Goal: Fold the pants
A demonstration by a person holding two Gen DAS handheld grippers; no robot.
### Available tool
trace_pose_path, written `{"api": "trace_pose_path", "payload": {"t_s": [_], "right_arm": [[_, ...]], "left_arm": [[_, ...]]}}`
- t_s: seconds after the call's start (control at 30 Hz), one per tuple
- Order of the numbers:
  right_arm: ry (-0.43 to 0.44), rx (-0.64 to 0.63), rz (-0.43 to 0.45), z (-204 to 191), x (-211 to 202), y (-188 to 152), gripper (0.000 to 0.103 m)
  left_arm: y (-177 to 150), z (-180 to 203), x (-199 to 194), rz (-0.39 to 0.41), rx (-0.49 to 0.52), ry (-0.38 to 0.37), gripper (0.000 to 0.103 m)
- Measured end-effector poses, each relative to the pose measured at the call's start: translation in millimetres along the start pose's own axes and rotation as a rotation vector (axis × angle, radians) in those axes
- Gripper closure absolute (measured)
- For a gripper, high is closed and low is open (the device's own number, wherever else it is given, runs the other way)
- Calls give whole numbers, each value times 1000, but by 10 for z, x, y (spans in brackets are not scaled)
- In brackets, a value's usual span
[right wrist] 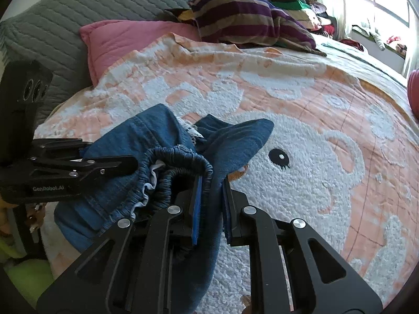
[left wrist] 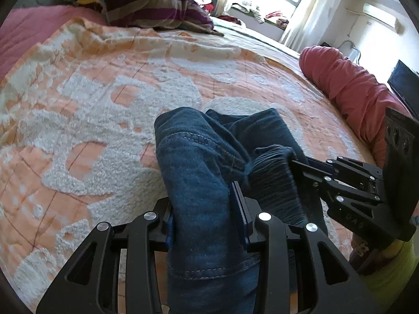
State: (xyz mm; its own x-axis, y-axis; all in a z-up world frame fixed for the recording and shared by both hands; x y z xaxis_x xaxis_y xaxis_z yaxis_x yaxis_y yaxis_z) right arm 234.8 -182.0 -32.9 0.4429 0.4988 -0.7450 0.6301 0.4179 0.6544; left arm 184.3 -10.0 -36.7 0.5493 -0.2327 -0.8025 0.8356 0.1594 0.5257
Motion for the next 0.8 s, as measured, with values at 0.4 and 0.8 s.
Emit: {"api": "trace_pose_path", "payload": {"t_s": [0.4, 0.8], "right_arm": [[-56, 77, -93, 189, 211, -152, 86], [-73, 92, -89, 190, 122, -162, 66]], "left_arm": [[-109, -179, 114, -33, -51, 17, 48], [-141, -221, 91, -33, -74, 11, 41]]}}
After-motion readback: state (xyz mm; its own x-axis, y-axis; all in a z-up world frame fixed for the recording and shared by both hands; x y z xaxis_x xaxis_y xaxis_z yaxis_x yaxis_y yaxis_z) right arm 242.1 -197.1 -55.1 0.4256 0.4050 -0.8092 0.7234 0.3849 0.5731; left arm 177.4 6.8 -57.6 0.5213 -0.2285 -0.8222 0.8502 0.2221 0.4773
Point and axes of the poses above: each gripper's, at about its wrist camera, not at the fingertips, and x roughly the way its jaws point, z to its right, y to its top, the point moved 1 cm from there along x, roughly the way its jaws point, and after that the axes turned 4 degrees about -z, right-handed, at the moved point
